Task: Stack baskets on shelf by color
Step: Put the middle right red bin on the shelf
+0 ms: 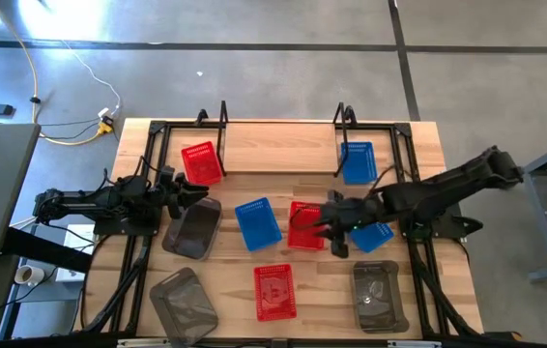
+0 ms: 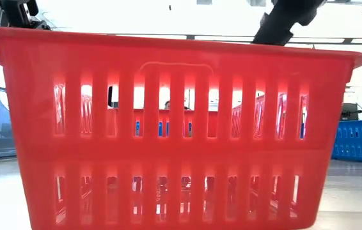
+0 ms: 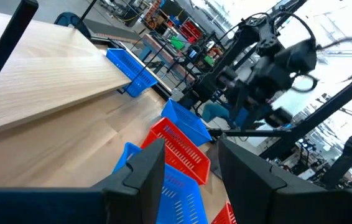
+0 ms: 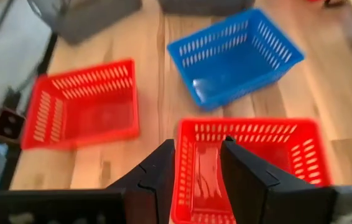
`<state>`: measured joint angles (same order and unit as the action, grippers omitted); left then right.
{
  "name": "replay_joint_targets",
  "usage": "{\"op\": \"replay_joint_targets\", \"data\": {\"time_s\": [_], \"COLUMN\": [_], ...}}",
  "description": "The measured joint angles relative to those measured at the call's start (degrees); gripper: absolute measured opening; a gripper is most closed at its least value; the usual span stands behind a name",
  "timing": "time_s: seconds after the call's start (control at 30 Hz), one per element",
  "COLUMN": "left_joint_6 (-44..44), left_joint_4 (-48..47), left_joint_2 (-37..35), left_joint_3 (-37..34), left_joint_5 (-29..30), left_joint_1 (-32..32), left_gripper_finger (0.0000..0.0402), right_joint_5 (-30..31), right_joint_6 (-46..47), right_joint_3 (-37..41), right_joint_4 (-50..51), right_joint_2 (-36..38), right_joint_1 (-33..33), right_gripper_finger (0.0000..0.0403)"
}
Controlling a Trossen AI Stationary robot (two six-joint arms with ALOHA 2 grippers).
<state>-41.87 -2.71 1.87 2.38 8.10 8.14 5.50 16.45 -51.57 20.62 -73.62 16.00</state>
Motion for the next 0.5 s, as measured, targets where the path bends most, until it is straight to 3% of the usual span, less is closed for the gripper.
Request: {"op": "replay_joint_targets", "data": {"time_s": [0.5], "left_joint_6": [0.0], "left_joint_4": [0.0], "left_joint_2": [0.0], "left_joint_3": [0.0], "left_joint_5": [0.0], "left_joint_1": [0.0], "left_gripper_finger": [0.0142], "right_joint_5": [-1.6], "right_joint_6": [1.5], "right_joint_3": [0.0], "right_joint_4": [-2.3], "right_joint_2": [-12.6], "right_joint_1": [3.0], "right_gripper_finger": [0.0115]}}
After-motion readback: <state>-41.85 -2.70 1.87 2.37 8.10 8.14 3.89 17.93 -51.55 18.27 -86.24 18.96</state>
